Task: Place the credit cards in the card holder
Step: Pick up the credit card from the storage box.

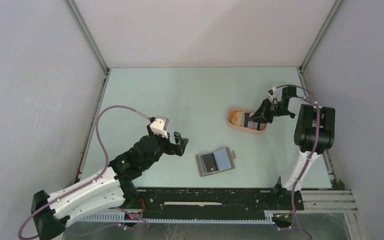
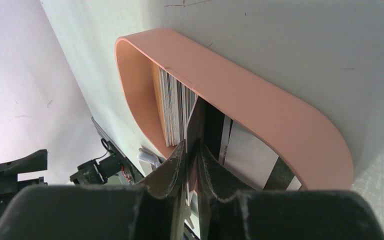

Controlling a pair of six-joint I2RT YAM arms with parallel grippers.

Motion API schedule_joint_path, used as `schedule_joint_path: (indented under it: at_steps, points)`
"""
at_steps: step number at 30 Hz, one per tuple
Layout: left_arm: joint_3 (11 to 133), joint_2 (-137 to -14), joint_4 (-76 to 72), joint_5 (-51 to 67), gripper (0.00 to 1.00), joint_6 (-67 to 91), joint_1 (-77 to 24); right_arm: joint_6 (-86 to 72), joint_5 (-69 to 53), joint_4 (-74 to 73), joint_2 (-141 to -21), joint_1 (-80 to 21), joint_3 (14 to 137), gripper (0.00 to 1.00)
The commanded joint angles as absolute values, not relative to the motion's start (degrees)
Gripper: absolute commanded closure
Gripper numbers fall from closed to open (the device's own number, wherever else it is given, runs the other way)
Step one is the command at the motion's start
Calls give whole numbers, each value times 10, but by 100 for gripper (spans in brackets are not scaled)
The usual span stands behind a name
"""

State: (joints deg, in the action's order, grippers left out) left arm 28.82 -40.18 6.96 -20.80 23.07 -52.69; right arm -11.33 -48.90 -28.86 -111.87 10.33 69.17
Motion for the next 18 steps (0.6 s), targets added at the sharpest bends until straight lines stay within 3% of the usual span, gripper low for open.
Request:
schedule_joint_path:
  at_steps: [1, 10, 18]
  points:
    - [272, -395, 58, -208, 0, 238, -523, -98, -492, -299, -1101, 107, 715, 81]
    - [273, -395, 59, -207, 0, 238, -523, -95, -491, -306, -1097, 115, 715, 81]
    - [272, -390, 59, -201, 0, 244, -523, -83, -468, -325, -1074, 124, 715, 93]
